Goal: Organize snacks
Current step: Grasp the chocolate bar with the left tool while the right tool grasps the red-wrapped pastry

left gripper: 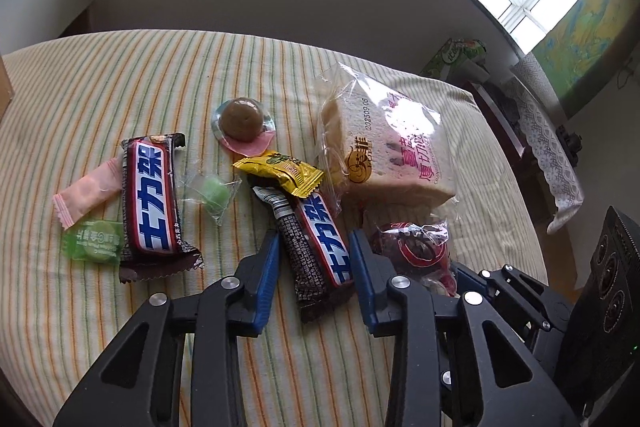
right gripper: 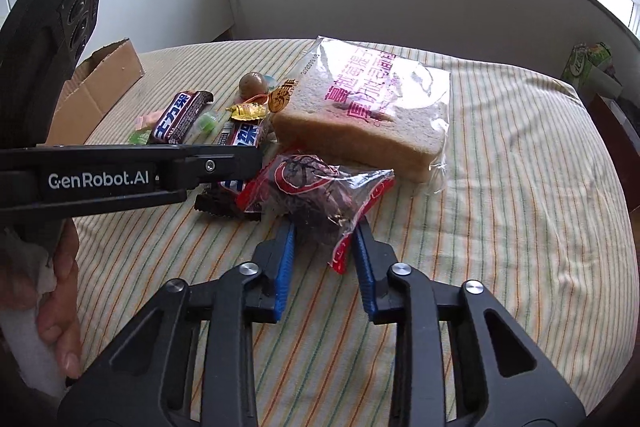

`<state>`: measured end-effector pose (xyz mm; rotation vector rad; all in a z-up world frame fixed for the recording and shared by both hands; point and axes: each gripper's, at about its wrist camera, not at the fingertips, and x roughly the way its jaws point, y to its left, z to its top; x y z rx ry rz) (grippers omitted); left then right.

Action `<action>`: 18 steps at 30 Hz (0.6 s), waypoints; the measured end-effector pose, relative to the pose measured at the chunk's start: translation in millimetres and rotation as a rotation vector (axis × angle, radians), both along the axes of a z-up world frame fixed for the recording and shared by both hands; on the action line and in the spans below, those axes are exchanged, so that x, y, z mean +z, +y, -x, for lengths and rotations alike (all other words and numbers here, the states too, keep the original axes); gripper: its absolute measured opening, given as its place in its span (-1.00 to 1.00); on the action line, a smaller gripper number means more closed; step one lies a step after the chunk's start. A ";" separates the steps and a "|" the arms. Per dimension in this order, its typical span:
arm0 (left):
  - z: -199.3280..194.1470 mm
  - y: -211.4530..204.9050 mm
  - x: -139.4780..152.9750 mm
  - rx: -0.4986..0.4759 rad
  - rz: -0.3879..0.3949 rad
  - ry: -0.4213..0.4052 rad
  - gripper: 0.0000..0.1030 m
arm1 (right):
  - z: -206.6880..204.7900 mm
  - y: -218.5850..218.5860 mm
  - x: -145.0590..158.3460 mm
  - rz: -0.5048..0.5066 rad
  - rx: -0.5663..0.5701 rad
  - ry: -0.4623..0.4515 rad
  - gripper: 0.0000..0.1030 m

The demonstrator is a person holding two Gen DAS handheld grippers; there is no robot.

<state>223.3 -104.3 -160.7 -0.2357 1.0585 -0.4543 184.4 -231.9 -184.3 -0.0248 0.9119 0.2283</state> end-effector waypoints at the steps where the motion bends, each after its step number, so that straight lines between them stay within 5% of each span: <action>1: 0.2 0.6 0.1 -0.001 -0.001 -0.002 -0.40 | 0.7 -0.3 -0.6 0.000 -0.005 0.000 -0.84; 9: 5.2 5.7 -1.0 -0.001 0.015 -0.015 -0.41 | 5.0 -6.2 0.9 0.004 -0.014 0.004 -0.89; 11: 8.1 9.5 -0.2 -0.006 0.016 -0.016 -0.41 | 6.2 -13.1 4.1 0.008 -0.040 -0.006 -0.74; 13: 11.0 13.1 1.4 -0.011 0.015 -0.019 -0.41 | 5.6 -17.7 8.0 -0.002 -0.049 -0.022 -0.07; 15: 12.6 15.0 2.9 -0.009 0.018 -0.021 -0.42 | 2.4 -14.7 11.1 0.012 -0.035 -0.028 0.39; 18: 15.6 20.2 4.3 -0.007 0.025 -0.022 -0.42 | -0.5 -7.1 13.9 0.035 -0.019 -0.039 0.42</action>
